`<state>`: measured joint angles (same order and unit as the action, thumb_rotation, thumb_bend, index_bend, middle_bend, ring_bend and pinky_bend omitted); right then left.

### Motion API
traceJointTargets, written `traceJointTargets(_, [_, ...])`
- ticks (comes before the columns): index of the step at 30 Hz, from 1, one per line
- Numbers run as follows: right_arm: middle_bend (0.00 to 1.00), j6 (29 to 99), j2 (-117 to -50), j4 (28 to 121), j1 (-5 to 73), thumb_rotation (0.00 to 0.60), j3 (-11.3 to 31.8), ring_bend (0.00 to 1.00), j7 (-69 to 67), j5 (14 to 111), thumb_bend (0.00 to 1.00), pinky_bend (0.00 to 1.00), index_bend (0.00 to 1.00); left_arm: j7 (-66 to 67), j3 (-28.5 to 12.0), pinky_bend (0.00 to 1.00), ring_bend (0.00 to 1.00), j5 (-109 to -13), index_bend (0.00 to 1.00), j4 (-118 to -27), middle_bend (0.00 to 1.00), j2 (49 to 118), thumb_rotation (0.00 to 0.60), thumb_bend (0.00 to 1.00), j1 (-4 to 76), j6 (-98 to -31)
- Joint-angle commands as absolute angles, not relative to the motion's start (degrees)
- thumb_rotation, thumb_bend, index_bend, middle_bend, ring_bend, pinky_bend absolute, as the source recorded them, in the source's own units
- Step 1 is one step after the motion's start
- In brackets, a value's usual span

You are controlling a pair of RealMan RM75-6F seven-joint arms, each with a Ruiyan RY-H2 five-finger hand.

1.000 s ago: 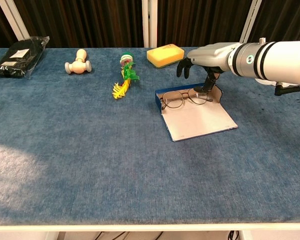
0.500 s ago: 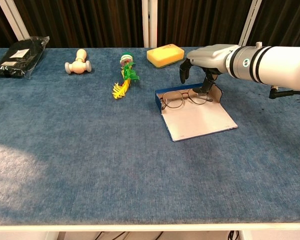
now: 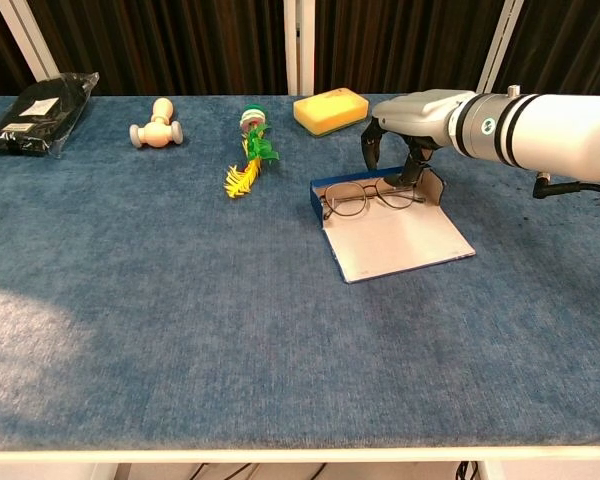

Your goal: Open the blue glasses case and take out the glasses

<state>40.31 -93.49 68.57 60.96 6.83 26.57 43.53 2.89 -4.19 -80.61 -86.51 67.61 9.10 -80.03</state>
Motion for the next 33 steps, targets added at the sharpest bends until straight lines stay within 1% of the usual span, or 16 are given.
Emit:
traceJointTargets(1, [0.30, 40.2, -93.7, 68.4, 61.0, 0.591, 6.9, 0.00, 26.7, 43.4, 0.36, 0.00, 0.48, 2.8, -4.2, 0.01, 0.00, -80.6, 0.16, -86.4, 0.04, 67.7, 0.600, 0.05, 9.1, -80.0])
traceJointTargets(3, [0.31, 40.3, -93.8, 68.3, 61.0, 0.599, 7.0, 0.00, 26.8, 43.4, 0.36, 0.00, 0.49, 2.8, -4.2, 0.01, 0.00, -80.5, 0.16, -86.4, 0.04, 67.7, 0.600, 0.05, 9.1, -79.9])
traceJointTargets(8, [0.34, 41.2, -94.0, 68.3, 60.7, 0.600, 7.4, 0.00, 26.7, 44.0, 0.36, 0.00, 0.57, 2.6, -4.2, 0.01, 0.00, -80.6, 0.16, -86.1, 0.04, 67.8, 0.600, 0.05, 9.1, -80.1])
traceJointTargets(14, [0.36, 44.5, -94.4, 69.1, 59.4, 0.600, 8.1, 0.00, 26.0, 46.0, 0.36, 0.00, 0.62, 2.4, -4.3, 0.01, 0.00, -80.6, 0.16, -85.9, 0.04, 67.9, 0.600, 0.05, 9.2, -80.0])
traceJointTargets(21, [0.37, 55.7, -98.3, 68.2, 55.7, 0.600, 8.1, 0.00, 26.3, 51.7, 0.33, 0.00, 0.66, 2.0, -4.3, 0.01, 0.00, -80.7, 0.16, -85.5, 0.04, 68.1, 0.600, 0.05, 9.4, -79.6])
traceJointTargets(24, [0.37, 58.9, -100.4, 66.8, 54.1, 0.600, 8.2, 0.00, 25.9, 53.6, 0.33, 0.00, 0.67, 1.8, -4.3, 0.01, 0.00, -80.7, 0.16, -85.2, 0.04, 68.3, 0.600, 0.05, 9.5, -79.4])
traceJointTargets(26, [0.37, 59.4, -101.2, 66.1, 53.5, 0.600, 8.3, 0.00, 25.8, 54.1, 0.33, 0.00, 0.68, 1.8, -4.3, 0.01, 0.00, -80.7, 0.16, -85.2, 0.04, 68.3, 0.600, 0.05, 9.6, -79.3])
traceJointTargets(29, [0.37, 58.3, -101.6, 65.6, 53.0, 0.600, 9.0, 0.00, 26.0, 53.5, 0.33, 0.00, 0.68, 1.8, -4.3, 0.01, 0.00, -80.7, 0.16, -85.2, 0.04, 68.3, 0.600, 0.05, 9.7, -79.1])
traceJointTargets(31, [0.37, 56.6, -101.4, 66.1, 53.1, 0.600, 10.1, 0.00, 26.6, 51.9, 0.33, 0.00, 0.68, 1.9, -4.3, 0.01, 0.00, -80.7, 0.16, -85.2, 0.04, 68.2, 0.600, 0.05, 9.8, -79.0])
traceJointTargets(33, [0.37, 56.8, -101.6, 65.9, 53.3, 0.600, 11.2, 0.00, 27.9, 51.1, 0.32, 0.00, 0.68, 2.0, -4.3, 0.01, 0.00, -80.7, 0.16, -85.3, 0.04, 68.2, 0.600, 0.05, 9.8, -79.1])
